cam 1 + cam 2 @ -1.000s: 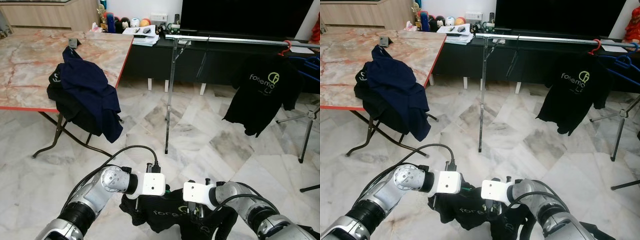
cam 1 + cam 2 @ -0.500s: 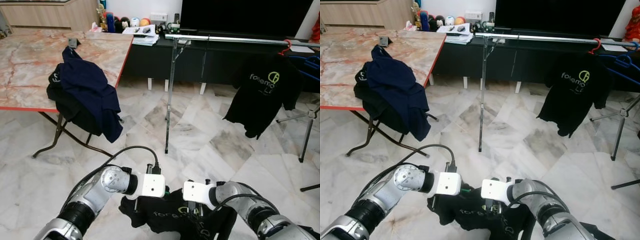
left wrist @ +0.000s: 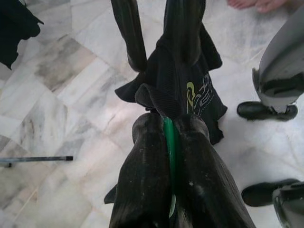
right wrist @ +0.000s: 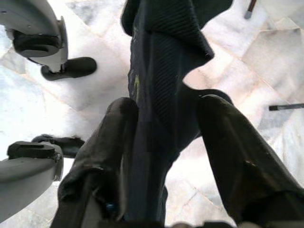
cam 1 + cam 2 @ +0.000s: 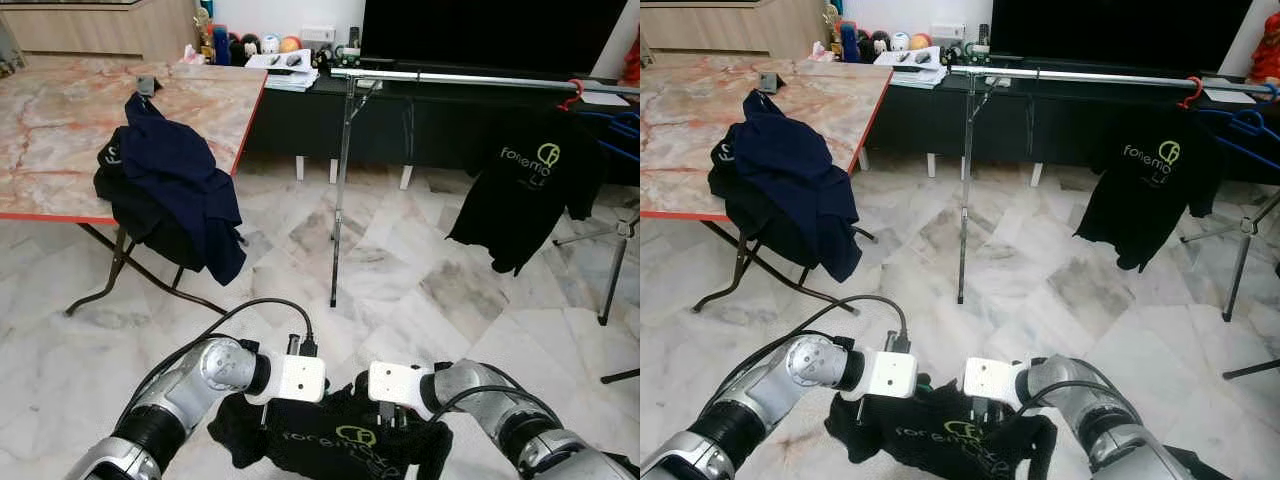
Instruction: Hang hanger
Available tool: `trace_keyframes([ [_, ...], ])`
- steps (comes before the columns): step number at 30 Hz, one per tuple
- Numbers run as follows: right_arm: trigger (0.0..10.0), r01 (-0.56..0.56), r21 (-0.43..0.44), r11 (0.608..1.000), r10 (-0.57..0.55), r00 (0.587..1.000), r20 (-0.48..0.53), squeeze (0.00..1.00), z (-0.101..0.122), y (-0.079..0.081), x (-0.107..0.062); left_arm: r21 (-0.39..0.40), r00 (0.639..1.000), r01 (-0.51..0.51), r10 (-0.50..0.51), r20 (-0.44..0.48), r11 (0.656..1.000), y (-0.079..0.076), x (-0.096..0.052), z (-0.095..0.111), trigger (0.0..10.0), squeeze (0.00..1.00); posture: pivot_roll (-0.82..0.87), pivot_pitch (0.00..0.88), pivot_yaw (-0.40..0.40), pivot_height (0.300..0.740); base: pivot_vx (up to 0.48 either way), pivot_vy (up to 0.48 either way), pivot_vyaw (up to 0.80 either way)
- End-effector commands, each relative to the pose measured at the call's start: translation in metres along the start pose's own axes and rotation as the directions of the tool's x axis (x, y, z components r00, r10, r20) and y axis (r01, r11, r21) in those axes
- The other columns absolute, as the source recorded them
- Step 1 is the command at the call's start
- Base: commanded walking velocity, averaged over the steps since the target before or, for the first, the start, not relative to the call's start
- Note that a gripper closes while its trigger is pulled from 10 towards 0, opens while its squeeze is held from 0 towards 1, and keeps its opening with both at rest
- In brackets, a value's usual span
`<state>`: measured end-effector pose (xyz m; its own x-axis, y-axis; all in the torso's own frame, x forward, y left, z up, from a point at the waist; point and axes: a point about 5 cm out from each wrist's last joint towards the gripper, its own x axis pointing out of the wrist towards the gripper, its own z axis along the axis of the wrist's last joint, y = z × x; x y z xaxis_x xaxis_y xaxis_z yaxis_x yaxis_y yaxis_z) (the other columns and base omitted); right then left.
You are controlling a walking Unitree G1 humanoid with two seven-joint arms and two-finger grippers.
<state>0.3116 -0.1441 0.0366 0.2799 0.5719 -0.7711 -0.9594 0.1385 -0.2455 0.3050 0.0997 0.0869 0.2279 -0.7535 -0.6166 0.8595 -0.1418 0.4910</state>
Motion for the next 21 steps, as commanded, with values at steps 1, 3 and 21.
trace_keyframes([
  [1, 10.0, -0.016, -0.002, 1.000, 0.016, 1.000, 0.013, 1.00, -0.004, 0.001, -0.005, 0.058, 1.000, -0.001, 0.001, -0.006, 0.998, 0.002, 0.000, 0.002, 0.0, 0.00, 0.08, 0.055, -0.039, 0.740, 0.000, 0.000, 0.00],
  [3, 10.0, -0.011, -0.006, 1.000, 0.011, 1.000, 0.013, 1.00, -0.005, -0.001, -0.007, 0.071, 1.000, -0.003, 0.004, -0.014, 0.998, 0.001, -0.001, 0.001, 0.0, 0.00, 0.08, 0.055, -0.038, 0.740, 0.000, 0.000, 0.00],
  [21, 10.0, 0.152, 0.018, 0.988, -0.152, 0.987, -0.044, 0.00, -0.033, -0.019, -0.043, 0.252, 0.998, -0.035, 0.046, -0.035, 0.967, 0.004, -0.007, -0.001, 0.0, 0.00, 0.07, 0.087, -0.037, 0.740, 0.000, 0.000, 0.00],
])
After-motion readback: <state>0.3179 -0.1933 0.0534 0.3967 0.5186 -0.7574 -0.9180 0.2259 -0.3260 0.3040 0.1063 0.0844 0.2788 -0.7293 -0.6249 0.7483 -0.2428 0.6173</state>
